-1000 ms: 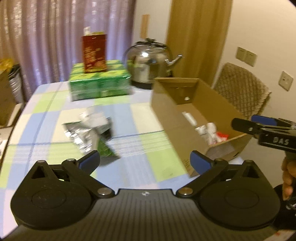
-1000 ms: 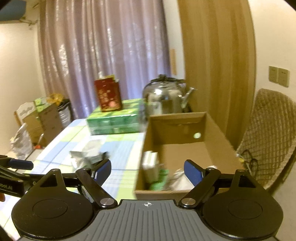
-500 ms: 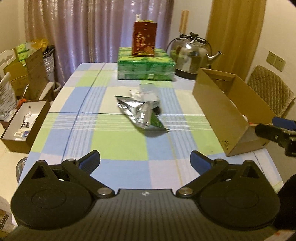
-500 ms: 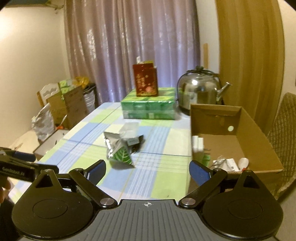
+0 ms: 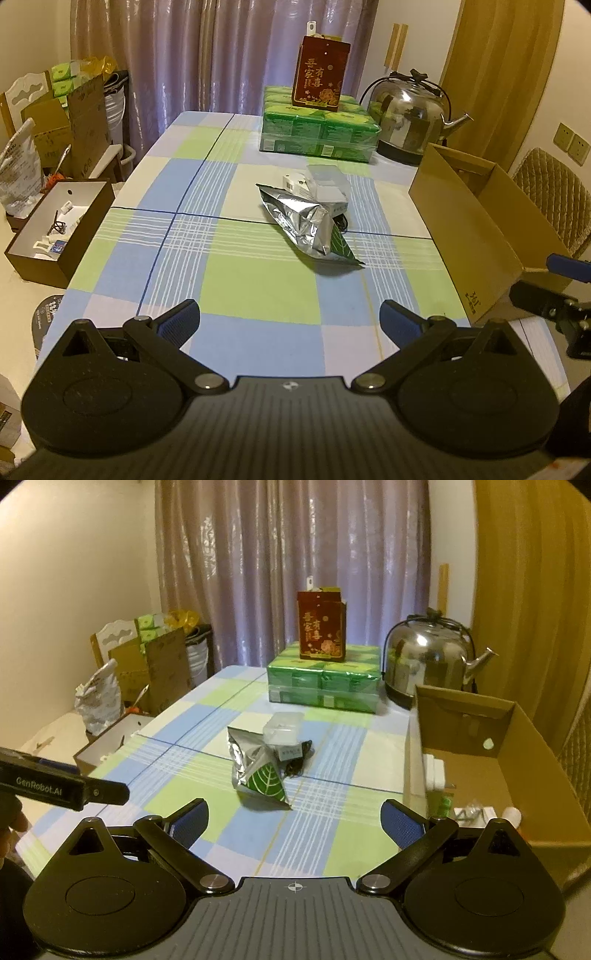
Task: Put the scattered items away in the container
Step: 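Withdraw both grippers from the cardboard box back toward the table items, then grasp the silver foil tea bag with the left gripper while the right gripper grasps the clear plastic box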
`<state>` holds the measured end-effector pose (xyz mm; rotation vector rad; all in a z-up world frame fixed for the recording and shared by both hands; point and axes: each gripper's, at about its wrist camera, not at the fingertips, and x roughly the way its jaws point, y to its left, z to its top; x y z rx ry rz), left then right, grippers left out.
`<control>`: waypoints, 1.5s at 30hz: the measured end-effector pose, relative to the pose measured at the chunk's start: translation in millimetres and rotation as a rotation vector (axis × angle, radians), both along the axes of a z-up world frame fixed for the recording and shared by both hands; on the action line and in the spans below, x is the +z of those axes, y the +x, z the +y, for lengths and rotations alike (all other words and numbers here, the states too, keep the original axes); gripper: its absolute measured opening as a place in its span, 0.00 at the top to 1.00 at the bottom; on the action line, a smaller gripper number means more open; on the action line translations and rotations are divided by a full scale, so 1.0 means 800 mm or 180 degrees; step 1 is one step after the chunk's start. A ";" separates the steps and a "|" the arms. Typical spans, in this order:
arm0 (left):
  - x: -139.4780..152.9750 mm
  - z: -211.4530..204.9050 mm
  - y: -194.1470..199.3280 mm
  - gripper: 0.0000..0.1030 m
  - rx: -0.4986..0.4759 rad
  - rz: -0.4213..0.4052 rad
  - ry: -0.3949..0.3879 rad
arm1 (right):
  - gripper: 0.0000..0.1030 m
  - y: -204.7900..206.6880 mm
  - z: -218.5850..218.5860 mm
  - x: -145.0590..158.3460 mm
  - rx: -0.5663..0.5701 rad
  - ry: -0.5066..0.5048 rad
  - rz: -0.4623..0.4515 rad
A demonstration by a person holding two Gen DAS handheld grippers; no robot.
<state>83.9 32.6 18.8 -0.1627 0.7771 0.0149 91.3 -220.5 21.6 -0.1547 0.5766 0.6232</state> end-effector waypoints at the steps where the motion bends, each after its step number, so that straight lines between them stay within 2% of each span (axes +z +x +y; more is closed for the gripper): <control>1: -0.001 0.001 0.004 0.01 0.0001 0.0005 -0.0006 | 0.06 0.004 0.005 -0.003 0.0028 -0.0022 0.0008; 16: -0.044 0.005 0.114 0.01 -0.0093 0.0214 -0.0162 | 0.06 0.088 0.053 -0.075 0.0202 -0.0289 0.0321; 22: -0.067 0.010 0.175 0.01 0.0012 0.0288 -0.0409 | 0.06 0.136 0.067 -0.071 0.0194 -0.0374 0.0215; 28: -0.089 0.010 0.229 0.01 0.0038 0.0342 -0.0500 | 0.06 0.193 0.076 -0.061 0.0082 -0.0450 0.0048; 36: -0.127 0.011 0.274 0.01 0.0119 0.0387 -0.0733 | 0.06 0.237 0.085 -0.070 0.0019 -0.0462 0.0056; 43: -0.150 0.008 0.293 0.02 0.0157 0.0416 -0.0724 | 0.06 0.265 0.088 -0.075 -0.0094 -0.0323 0.0198; 45: -0.155 0.008 0.296 0.06 0.0160 0.0437 -0.0678 | 0.06 0.270 0.092 -0.076 -0.0093 -0.0306 0.0221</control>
